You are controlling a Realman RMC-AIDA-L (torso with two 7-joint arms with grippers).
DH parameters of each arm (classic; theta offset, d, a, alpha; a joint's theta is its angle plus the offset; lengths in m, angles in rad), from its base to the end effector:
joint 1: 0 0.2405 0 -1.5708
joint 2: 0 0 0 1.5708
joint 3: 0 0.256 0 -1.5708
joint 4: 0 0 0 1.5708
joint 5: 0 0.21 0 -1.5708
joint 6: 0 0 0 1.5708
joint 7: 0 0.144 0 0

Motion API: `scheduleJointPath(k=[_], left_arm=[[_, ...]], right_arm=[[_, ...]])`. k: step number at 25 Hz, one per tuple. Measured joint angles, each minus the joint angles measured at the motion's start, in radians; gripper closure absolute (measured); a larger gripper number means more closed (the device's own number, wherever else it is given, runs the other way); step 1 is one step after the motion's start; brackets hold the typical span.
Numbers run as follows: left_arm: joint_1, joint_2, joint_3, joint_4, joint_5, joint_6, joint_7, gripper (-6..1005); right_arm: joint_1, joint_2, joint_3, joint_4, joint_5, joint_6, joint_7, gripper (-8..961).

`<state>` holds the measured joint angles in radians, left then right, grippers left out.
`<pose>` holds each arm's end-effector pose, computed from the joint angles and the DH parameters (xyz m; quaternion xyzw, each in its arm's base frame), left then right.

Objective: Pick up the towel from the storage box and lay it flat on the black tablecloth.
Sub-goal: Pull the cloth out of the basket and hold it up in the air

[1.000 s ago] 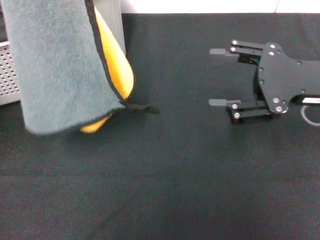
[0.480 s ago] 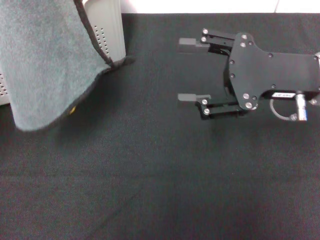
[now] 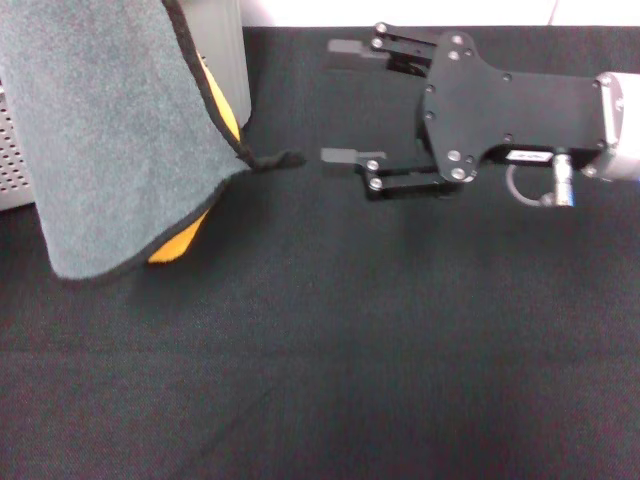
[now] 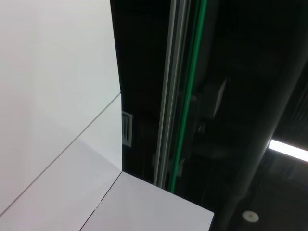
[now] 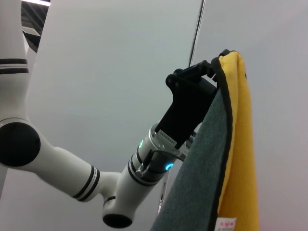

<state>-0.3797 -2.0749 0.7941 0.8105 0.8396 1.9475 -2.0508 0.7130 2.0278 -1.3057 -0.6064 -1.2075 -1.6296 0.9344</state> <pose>-0.1945 0.2875 0.1413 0.6711 0.2153 0.7087 0.0329 0.1148 0.3459 -0.0122 -0.8944 -0.1360 0.4223 0.0563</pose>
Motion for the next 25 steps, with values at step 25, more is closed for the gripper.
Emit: scheduleJointPath(k=[25], left_arm=[[-0.050,-0.014,0.062,-0.066,-0.061,0.004,0.011,988]], right_arm=[[0.083,0.000,-0.259,0.038,0.121,0.274,-0.019,118]])
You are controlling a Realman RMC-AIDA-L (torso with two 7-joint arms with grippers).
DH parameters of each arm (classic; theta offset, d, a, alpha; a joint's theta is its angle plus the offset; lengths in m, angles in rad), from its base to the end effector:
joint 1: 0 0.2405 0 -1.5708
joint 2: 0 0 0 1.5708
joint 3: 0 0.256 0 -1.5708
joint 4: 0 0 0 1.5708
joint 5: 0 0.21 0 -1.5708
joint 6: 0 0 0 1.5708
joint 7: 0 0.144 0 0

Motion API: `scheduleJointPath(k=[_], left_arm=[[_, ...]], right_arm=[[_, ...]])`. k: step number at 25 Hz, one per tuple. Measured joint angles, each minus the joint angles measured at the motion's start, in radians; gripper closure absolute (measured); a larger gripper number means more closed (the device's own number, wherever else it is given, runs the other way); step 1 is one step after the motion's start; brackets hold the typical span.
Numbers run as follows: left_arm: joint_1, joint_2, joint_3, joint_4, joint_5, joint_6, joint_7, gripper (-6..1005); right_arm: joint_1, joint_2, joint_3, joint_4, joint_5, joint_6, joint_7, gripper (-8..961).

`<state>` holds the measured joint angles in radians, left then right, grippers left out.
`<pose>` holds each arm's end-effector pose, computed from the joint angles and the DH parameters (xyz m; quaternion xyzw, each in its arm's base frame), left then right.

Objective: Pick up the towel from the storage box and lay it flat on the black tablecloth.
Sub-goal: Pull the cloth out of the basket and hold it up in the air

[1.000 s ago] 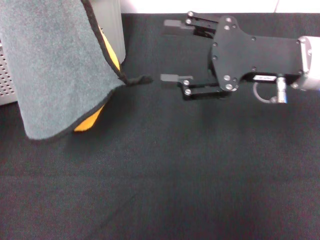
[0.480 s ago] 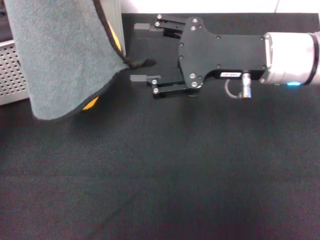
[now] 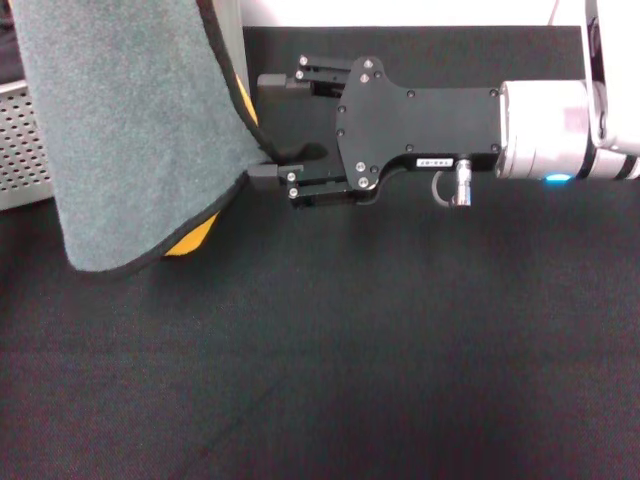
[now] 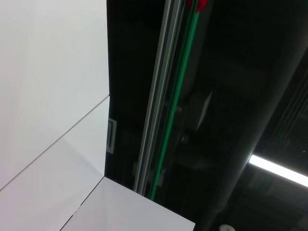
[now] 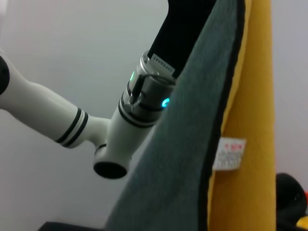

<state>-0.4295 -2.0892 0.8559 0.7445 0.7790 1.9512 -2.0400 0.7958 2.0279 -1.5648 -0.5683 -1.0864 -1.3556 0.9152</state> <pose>-0.1812 0.2969 0.1272 0.6496 0.2161 0.7253 0.0727 0.0954 0.3625 -0.0572 -0.9255 -0.1253 0.3508 0.0686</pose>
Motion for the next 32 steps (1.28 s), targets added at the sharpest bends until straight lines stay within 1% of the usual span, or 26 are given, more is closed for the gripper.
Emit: scheduleJointPath(k=[10,14,20,32], left_arm=[[-0.002,0.000,-0.001,0.006,-0.012,0.009,-0.001,988],[0.008,0.000,-0.007,0.003,-0.022,0.009,0.000,988],[0.012,0.002,-0.010,0.001,-0.026,0.009,0.001,988],[0.014,0.003,-0.011,0.001,-0.026,0.009,0.003,988]], right_arm=[[0.004,0.000,-0.077,-0.001,0.000,0.073,0.018,190],[0.001,0.000,-0.078,-0.012,0.002,0.070,0.019,204],[-0.021,0.000,-0.077,-0.037,0.010,0.065,0.012,227],[-0.018,0.000,-0.078,-0.041,0.004,0.076,0.010,355]])
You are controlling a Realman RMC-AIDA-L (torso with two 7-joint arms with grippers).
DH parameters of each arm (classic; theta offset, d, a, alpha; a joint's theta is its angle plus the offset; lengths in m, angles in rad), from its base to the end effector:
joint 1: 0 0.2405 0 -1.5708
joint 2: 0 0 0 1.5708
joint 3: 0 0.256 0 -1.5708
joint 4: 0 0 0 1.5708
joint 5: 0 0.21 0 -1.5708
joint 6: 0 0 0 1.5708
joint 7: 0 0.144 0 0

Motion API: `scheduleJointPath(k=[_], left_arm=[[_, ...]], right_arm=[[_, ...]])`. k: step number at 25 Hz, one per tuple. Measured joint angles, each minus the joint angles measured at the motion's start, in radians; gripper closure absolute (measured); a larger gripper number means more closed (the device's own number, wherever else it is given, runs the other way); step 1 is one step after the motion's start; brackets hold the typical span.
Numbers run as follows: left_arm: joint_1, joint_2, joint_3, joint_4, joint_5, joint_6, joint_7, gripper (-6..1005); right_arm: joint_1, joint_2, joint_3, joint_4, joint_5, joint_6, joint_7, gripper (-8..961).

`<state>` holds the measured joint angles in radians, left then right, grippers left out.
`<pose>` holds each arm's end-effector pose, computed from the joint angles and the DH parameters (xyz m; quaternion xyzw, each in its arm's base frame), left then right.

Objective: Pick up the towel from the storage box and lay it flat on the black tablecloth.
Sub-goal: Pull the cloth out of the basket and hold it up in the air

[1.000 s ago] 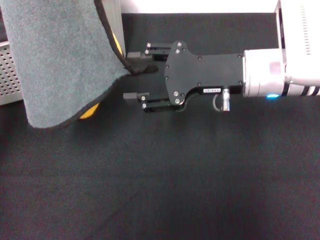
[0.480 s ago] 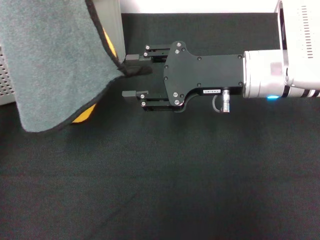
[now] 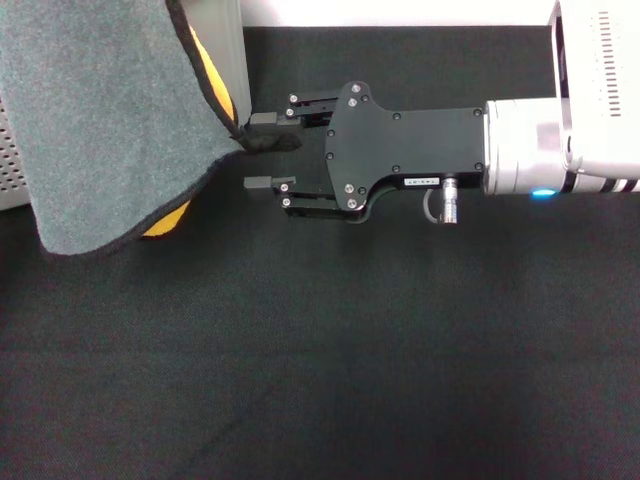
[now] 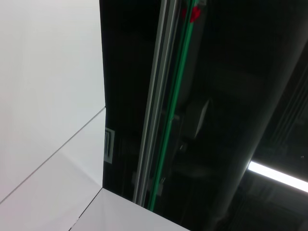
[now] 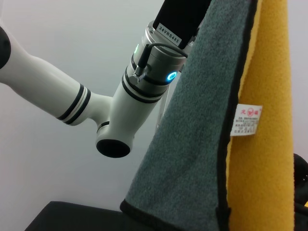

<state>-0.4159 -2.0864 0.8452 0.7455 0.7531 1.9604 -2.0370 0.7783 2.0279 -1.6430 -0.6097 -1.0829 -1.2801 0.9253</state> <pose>-0.1864 0.2930 0.1333 0.6421 0.2077 0.7353 0.0624 0.0972 0.3593 -0.0689 -0.9352 -0.1283 0.3227 0.0695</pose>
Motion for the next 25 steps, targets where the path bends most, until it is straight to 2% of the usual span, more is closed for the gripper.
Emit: scheduleJointPath(k=[7,18,25], left_arm=[[-0.001,-0.001,0.000,0.000,0.000,0.000,0.000,988],[-0.001,-0.001,0.001,0.000,-0.004,0.001,0.000,988],[0.000,-0.001,0.000,0.000,-0.006,0.001,0.000,988]], right_arm=[[0.003,0.000,0.002,0.001,-0.010,0.007,0.000,415],[0.006,0.000,0.000,-0.001,-0.024,0.016,-0.002,457],[0.006,0.000,0.000,-0.011,-0.025,0.016,-0.002,529]])
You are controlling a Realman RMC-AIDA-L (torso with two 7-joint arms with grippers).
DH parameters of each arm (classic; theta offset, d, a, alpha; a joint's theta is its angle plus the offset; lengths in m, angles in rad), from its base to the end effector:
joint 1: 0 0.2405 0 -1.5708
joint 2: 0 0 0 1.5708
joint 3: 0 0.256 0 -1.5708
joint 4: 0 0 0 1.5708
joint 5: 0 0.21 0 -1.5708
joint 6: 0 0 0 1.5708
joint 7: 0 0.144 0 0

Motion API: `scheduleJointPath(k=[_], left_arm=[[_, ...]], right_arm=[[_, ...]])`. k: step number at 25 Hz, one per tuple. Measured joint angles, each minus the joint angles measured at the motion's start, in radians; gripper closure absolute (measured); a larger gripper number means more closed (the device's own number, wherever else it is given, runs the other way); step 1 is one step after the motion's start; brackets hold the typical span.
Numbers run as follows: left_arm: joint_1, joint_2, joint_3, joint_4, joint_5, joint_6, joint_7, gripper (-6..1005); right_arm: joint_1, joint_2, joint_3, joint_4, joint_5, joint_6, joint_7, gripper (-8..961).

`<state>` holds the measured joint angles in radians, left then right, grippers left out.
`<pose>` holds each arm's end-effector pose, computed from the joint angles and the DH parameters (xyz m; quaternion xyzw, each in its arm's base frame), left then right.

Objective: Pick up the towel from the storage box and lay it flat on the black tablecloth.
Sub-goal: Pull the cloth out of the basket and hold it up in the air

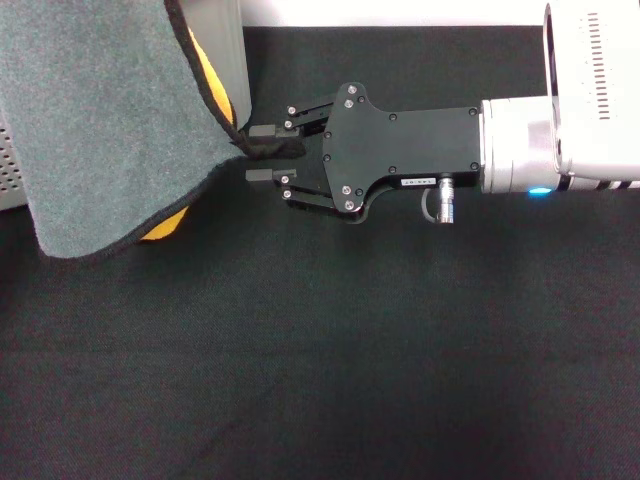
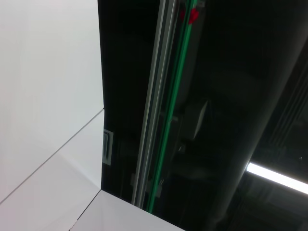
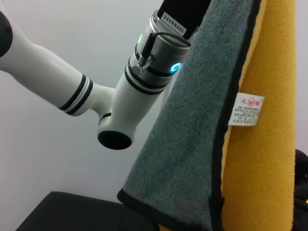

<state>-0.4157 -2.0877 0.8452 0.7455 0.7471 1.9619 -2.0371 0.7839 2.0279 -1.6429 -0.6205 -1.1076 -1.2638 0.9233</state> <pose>-0.1863 0.2926 0.1337 0.6402 0.2060 0.7375 0.0626 0.0957 0.3608 -0.0704 -0.9374 -0.1393 0.3111 0.0715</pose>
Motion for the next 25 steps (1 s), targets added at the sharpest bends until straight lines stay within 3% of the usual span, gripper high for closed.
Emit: scheduleJointPath(k=[17,25], left_arm=[[0.000,0.000,-0.001,0.000,-0.002,0.000,0.001,988],[0.000,0.000,-0.002,0.000,-0.003,0.000,0.001,988]], right_arm=[[-0.005,-0.002,0.000,-0.013,0.000,-0.001,-0.001,695],[-0.004,-0.003,-0.003,-0.013,0.000,-0.002,-0.016,728]])
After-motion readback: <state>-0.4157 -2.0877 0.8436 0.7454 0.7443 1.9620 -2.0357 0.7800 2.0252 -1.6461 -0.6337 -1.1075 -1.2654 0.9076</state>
